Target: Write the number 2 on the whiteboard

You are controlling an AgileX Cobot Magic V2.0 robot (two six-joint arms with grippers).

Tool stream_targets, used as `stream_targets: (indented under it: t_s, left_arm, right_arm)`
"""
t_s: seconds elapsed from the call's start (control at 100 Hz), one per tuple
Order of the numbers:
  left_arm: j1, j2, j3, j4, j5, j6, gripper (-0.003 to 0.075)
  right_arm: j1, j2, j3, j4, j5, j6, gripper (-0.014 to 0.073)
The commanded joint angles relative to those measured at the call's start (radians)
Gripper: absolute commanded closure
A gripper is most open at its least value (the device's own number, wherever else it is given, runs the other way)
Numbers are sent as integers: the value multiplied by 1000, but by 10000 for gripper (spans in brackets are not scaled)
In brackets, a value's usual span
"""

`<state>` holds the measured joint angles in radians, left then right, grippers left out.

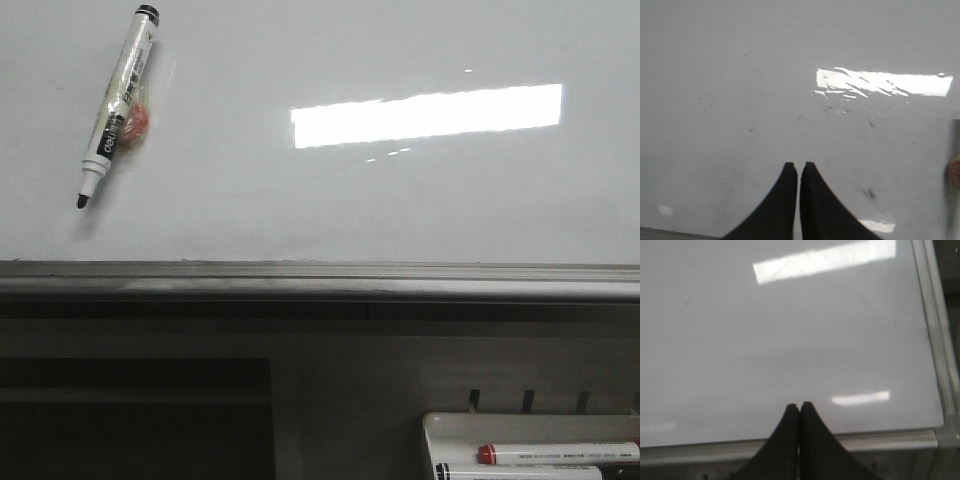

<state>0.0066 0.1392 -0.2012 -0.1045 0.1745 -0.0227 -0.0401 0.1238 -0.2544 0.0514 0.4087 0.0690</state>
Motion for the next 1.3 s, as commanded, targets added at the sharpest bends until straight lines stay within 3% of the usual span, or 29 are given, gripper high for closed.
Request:
stream_targets:
  t_s: [0.0, 0.15, 0.22, 0.29, 0.34, 0.41, 0.48, 0.62, 0.98, 1.12, 1.29]
  left_arm:
    - [-2, 87, -92, 1, -42, -3, 741]
    - [-4, 168, -149, -1, -24, 50, 708]
    - [-7, 192, -155, -11, -24, 83, 581]
    - [-24, 203, -155, -16, -47, 83, 378]
    - [-33, 205, -155, -16, -85, 83, 273]
    - [-37, 211, -135, -23, -207, 83, 202]
    - [-41, 222, -124, -43, -304, 81, 206]
    - [-102, 269, -140, -15, -349, 77, 236]
    - [-505, 475, -150, 9, -466, 77, 239]
    - [-583, 613, -150, 7, -481, 74, 251]
    - [-631, 777, -150, -39, -618, 74, 259]
  right_arm:
    - [-7, 90, -122, 33, 86, 3, 663]
    - [-7, 171, -212, 52, 189, 3, 663]
    - [-7, 176, -214, 86, 189, 3, 663]
    - [-7, 176, -210, 111, 184, 3, 663]
    - [-7, 176, -210, 112, 182, 3, 663]
    - [-7, 176, -210, 112, 179, 5, 663]
    - [-7, 176, -208, 141, 156, 8, 664]
    - [-3, 176, -208, 149, 146, 8, 665]
    - [11, 176, -208, 159, 145, -25, 665]
    - [11, 176, -208, 161, 135, -25, 665]
    - [11, 176, -208, 161, 123, -25, 665]
